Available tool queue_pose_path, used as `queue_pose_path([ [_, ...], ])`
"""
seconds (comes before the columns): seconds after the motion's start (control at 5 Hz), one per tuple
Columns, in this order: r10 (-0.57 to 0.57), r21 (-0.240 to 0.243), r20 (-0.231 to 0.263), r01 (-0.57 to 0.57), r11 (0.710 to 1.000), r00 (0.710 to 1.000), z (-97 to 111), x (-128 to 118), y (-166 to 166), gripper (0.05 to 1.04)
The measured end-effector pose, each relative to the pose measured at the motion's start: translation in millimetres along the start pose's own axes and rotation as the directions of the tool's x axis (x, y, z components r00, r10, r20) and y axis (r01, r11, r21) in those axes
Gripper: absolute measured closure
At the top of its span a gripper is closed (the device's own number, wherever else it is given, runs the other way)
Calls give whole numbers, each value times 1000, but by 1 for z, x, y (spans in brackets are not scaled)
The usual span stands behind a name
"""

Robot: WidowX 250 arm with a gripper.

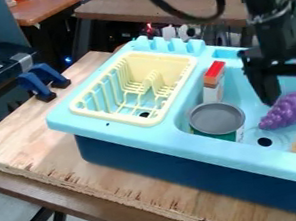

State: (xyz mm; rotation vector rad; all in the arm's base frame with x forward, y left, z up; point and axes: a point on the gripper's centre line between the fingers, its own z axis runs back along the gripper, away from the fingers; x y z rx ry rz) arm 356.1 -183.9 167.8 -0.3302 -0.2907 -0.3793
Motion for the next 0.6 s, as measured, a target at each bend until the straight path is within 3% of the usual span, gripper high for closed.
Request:
queue_pose_path([
  [0.2, -3, 23, 31, 3, 1000, 1000, 16, 1, -7, 78],
  [0.4, 78, 150, -59, -68, 986, 995, 25, -12, -8, 78],
  [0.6, 153, 238, -128, -120, 964, 980, 26, -21, -4, 78],
])
